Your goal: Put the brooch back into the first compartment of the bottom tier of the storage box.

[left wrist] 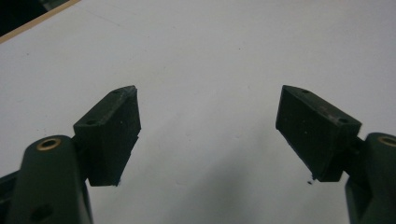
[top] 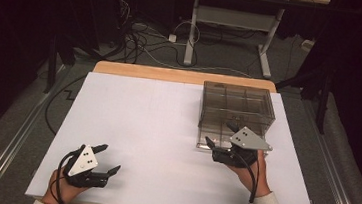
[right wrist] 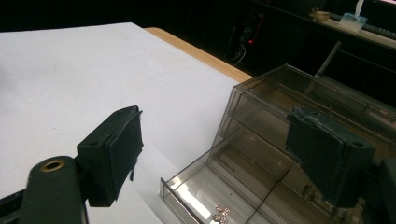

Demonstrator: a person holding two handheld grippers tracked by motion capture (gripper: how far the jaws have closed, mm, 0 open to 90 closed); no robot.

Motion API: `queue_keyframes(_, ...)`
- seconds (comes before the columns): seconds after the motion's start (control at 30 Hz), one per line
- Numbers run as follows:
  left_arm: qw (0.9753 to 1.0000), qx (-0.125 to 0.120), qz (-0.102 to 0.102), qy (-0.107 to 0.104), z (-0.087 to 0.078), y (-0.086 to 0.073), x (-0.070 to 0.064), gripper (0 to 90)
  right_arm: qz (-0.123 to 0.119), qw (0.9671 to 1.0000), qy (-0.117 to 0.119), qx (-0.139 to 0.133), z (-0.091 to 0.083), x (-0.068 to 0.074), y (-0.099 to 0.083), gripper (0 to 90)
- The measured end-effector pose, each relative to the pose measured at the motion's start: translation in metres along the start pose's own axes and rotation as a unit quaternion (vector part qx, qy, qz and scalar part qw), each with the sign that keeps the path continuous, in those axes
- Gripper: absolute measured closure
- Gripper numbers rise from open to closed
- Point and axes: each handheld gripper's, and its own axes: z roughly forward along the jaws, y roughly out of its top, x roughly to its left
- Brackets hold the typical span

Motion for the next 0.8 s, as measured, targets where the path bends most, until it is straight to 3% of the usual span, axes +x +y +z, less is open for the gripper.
queue_keyframes(0.8,1.0000,-0.004,0.002,0.001,0.000,0.000,0.000,21.4,-0.015,0.9998,0.010,-0.001,-0.014,0.007,-0.001,19.0)
